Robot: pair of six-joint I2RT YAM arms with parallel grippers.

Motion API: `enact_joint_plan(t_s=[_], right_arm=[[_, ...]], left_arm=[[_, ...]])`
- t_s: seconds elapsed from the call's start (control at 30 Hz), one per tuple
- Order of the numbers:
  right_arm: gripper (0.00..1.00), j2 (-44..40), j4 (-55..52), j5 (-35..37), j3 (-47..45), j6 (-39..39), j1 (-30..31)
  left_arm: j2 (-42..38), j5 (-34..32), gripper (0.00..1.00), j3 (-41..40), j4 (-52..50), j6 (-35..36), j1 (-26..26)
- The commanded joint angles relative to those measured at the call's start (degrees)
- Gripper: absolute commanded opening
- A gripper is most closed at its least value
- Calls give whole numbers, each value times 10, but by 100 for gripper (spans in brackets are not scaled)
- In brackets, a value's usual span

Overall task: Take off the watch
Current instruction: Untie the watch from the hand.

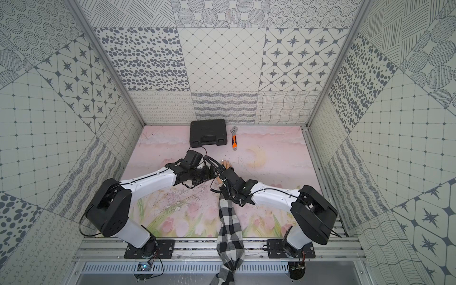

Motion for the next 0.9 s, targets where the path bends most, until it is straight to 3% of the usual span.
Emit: enact_joint_plan(t_s=[0.0,0.37,0.87], right_arm=[[0,5,53,-5,26,8,1],[0,23,50,-1,33,13,-3],[0,17,14,19,32,73,-49]], left_arm=[[22,30,93,12,26,-30,-21],[38,30,93,8,13,-21,-38],[-10,-11,82,-68,-41,3,-36]])
